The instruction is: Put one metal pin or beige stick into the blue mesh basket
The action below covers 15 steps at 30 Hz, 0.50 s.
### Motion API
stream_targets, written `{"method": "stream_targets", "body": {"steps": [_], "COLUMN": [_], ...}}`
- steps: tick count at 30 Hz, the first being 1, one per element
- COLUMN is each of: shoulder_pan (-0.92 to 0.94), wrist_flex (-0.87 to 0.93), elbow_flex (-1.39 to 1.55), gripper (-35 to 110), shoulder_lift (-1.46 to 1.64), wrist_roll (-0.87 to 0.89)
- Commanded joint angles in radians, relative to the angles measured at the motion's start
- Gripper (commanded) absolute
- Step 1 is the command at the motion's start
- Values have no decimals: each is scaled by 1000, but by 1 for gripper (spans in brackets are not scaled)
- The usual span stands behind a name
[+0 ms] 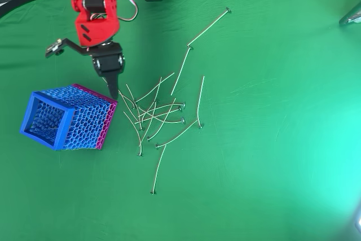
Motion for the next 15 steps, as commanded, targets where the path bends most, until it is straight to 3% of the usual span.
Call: {"method": "stream_targets", "body": {"steps": [1,5,15], "shoulder_pan": [-49,-97,-152], "wrist_flex": [-124,-244,-245], "elbow_flex": [279,565,922], "gripper": [1,0,0], "shoulder_lift": [163,368,678], "wrist_roll": [60,112,225]}}
